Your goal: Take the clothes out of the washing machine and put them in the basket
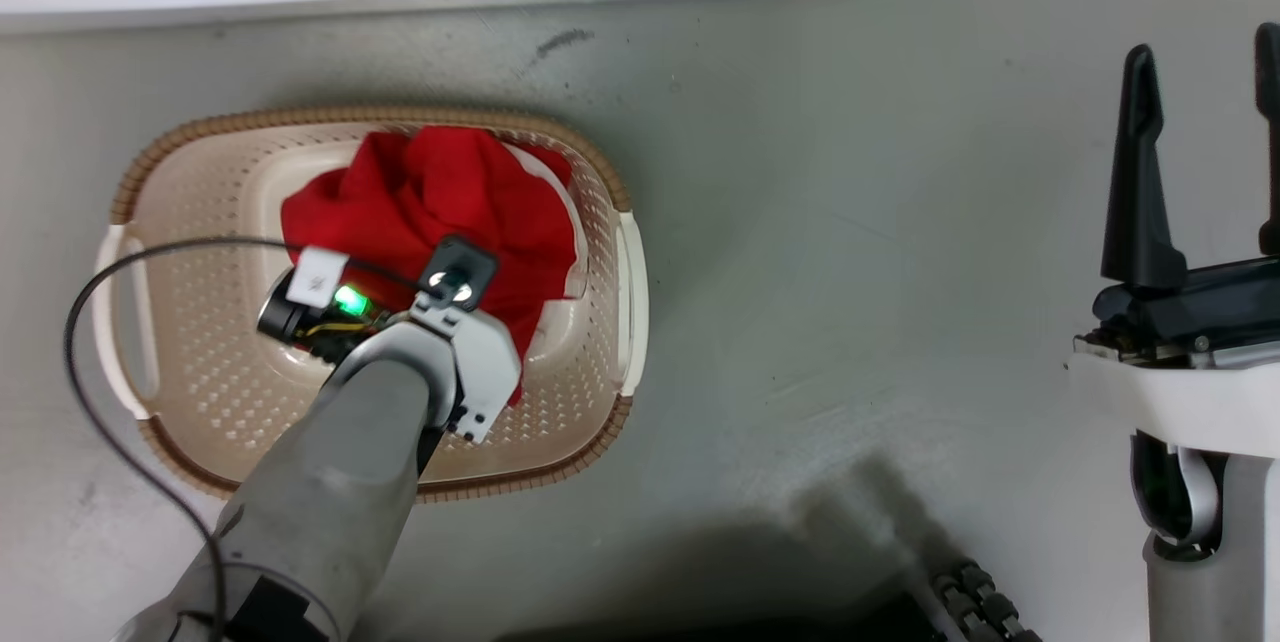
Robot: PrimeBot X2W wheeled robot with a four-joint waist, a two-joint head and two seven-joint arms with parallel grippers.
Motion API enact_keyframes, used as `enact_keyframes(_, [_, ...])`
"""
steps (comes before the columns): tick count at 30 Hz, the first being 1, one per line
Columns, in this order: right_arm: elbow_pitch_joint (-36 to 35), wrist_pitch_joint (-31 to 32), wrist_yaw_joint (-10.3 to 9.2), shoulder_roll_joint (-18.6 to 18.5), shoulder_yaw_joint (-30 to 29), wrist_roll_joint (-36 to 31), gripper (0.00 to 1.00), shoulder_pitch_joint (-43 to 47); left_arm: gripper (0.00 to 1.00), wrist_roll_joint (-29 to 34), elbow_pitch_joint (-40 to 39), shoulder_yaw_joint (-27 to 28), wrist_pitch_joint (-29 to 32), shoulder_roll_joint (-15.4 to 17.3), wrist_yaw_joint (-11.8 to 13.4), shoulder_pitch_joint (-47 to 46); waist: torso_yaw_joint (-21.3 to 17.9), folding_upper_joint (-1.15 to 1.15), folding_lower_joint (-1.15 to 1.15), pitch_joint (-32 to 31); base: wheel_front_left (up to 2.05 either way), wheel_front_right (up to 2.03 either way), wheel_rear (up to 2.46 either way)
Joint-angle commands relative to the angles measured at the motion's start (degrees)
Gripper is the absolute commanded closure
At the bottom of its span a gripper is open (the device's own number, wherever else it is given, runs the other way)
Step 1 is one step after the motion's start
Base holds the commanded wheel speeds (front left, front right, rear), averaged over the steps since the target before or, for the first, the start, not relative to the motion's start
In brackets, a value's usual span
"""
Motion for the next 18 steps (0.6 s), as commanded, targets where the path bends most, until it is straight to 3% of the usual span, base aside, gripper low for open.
enact_keyframes(1, [-0.3,-0.09,-0.05,0.09,-0.21,0.41,0.0,-1.37,1.0,0.87,0.76,-0.9,0.86,-0.24,-0.18,-1.26,-0.62,0.0,-0.01,1.52,0.0,0.0,0.0])
enact_keyframes(5, [-0.02,-0.09,-0.06,0.09,0.02,0.66,0.0,-1.72,1.0,2.14,2.07,-2.86,4.28,-0.43,-0.43,-2.22,-0.84,0.0,-0.01,2.04,0.0,0.0,0.0])
enact_keyframes(6, [0.1,-0.09,-0.06,0.08,0.05,0.72,0.0,-1.95,0.67,1.98,2.23,-3.05,5.24,-0.57,-0.79,-2.0,-0.9,0.0,-0.01,1.9,0.0,0.0,0.0])
enact_keyframes(7, [0.18,-0.1,-0.06,0.08,0.04,0.86,0.0,-2.08,0.0,1.87,2.31,-3.22,5.76,-0.7,-1.08,-1.78,-0.9,0.0,-0.01,1.65,0.0,0.0,0.0])
enact_keyframes(18, [1.83,-0.1,-0.06,0.08,0.39,0.89,0.0,0.39,0.0,-0.83,2.6,-2.22,0.46,-1.68,-2.57,3.54,0.5,0.0,-0.01,-6.68,0.0,0.0,0.0])
